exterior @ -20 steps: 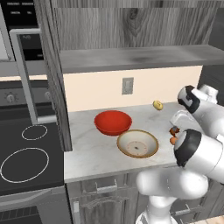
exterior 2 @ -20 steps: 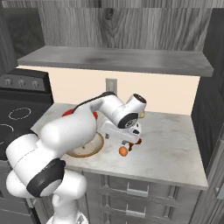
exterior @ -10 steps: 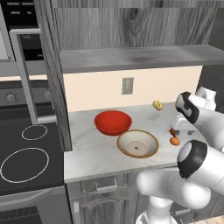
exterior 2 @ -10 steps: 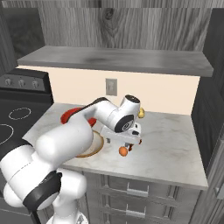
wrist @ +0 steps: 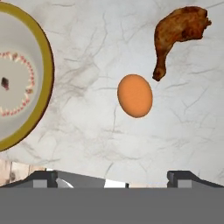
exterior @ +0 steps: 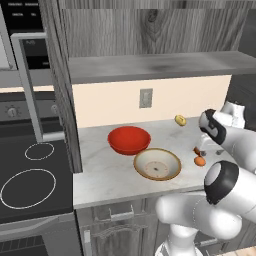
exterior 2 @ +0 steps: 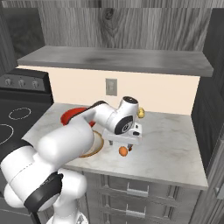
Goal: Pick both bowls and place them on the counter. Then place the egg in one bowl and place the chicken drumstick in the other bowl.
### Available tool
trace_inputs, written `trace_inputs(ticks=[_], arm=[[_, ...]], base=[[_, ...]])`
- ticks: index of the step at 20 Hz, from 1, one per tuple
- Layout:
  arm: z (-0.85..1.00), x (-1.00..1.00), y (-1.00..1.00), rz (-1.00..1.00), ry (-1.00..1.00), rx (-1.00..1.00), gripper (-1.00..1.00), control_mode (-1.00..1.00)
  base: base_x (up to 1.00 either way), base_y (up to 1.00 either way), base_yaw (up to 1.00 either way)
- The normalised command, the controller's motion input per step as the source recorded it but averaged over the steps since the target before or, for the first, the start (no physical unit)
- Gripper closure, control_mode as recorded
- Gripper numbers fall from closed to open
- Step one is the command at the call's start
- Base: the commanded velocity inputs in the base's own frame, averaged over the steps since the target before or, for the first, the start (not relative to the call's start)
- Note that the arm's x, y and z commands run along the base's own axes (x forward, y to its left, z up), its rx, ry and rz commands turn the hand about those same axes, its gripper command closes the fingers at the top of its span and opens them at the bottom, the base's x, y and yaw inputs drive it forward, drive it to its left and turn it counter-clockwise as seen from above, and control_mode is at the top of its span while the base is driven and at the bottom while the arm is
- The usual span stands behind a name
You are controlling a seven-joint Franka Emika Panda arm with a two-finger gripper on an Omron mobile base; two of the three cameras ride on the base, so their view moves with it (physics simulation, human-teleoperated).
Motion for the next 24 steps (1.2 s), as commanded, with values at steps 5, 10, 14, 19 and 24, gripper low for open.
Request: trace_inputs(ticks=[5,10,14,19,24], arm=[[-0.12,0.11,-0.01,-0.01,0.00,-0.04,-1.00,-1.00],[-0.12,0.14,0.00,-0.01,0.00,-0.04,-1.00,-1.00],[-0.13,0.16,0.00,0.00,0.00,-0.02,-1.00,-1.00],[-0.14,0.14,0.00,0.00,0.00,-0.01,-1.00,-1.00],[-0.15,0.17,-0.01,0.00,0.00,-0.02,-1.00,-1.00]], base=[[0.00,0.00,0.00],[0.00,0.00,0.00],[0.00,0.00,0.00],[0.00,0.00,0.00],[0.00,0.00,0.00]])
